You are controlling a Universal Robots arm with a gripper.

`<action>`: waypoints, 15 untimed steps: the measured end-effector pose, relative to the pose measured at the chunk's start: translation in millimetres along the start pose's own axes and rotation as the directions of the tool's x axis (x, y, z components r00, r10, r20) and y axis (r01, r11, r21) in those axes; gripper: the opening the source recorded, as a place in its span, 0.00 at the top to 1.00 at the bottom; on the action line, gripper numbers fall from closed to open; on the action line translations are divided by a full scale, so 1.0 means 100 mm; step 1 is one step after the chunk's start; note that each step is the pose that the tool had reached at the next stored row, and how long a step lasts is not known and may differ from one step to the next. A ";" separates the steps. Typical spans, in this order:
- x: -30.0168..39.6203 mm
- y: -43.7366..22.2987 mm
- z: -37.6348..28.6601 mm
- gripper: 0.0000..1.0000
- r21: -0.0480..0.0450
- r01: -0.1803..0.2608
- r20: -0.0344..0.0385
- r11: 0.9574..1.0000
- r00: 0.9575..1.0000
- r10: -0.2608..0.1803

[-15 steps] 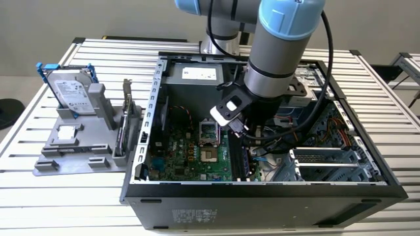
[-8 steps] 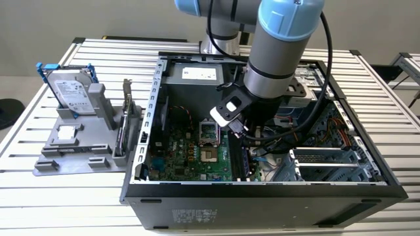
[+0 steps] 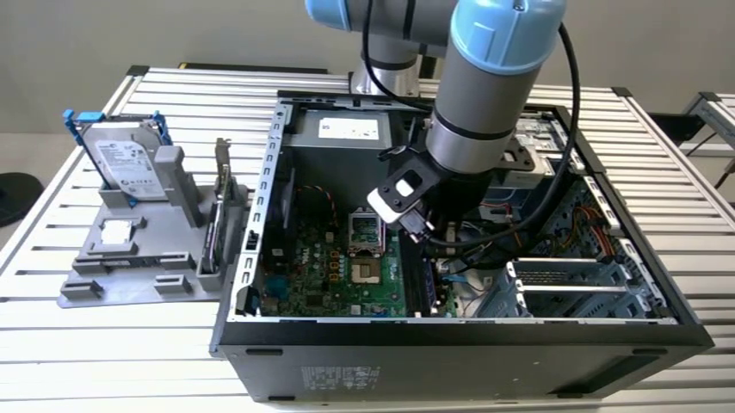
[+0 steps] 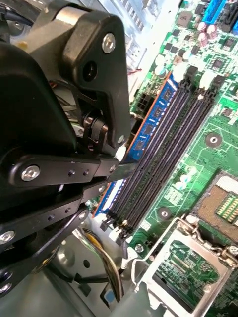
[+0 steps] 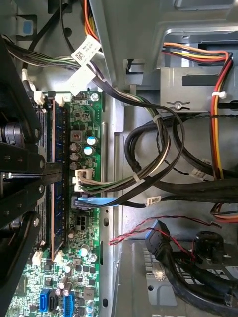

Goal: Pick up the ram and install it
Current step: 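Press down the ram until it locks into place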

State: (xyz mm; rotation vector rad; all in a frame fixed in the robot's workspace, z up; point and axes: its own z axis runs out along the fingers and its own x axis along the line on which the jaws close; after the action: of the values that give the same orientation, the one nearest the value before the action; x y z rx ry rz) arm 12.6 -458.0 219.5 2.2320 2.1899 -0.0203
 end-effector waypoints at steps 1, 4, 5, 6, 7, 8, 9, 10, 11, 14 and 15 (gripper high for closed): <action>0.000 0.000 0.000 1.00 0.000 0.000 0.000 1.000 1.000 0.000; 0.001 0.000 0.002 1.00 0.000 0.000 0.000 1.000 1.000 0.000; 0.000 0.000 0.002 1.00 0.000 0.000 0.000 1.000 1.000 0.000; 0.001 0.000 0.002 1.00 0.000 0.000 0.000 1.000 1.000 0.000; 0.001 0.000 0.002 1.00 0.000 0.000 0.000 1.000 1.000 0.000; 0.001 0.000 -0.002 1.00 0.000 0.000 -0.001 1.000 1.000 0.000; 0.001 0.000 -0.007 1.00 0.000 0.000 -0.001 1.000 1.000 0.000; 0.001 0.000 -0.016 1.00 0.000 0.000 -0.001 1.000 1.000 0.000; 0.002 0.001 -0.027 1.00 -0.001 0.000 -0.002 1.000 1.000 0.000; -0.001 0.000 -0.105 1.00 0.000 0.000 -0.001 1.000 1.000 0.000; -0.001 0.001 -0.139 1.00 0.000 0.000 -0.001 1.000 1.000 0.000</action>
State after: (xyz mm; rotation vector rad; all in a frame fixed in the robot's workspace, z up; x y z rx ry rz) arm 12.7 -457.8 233.4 2.2323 2.1902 -0.0194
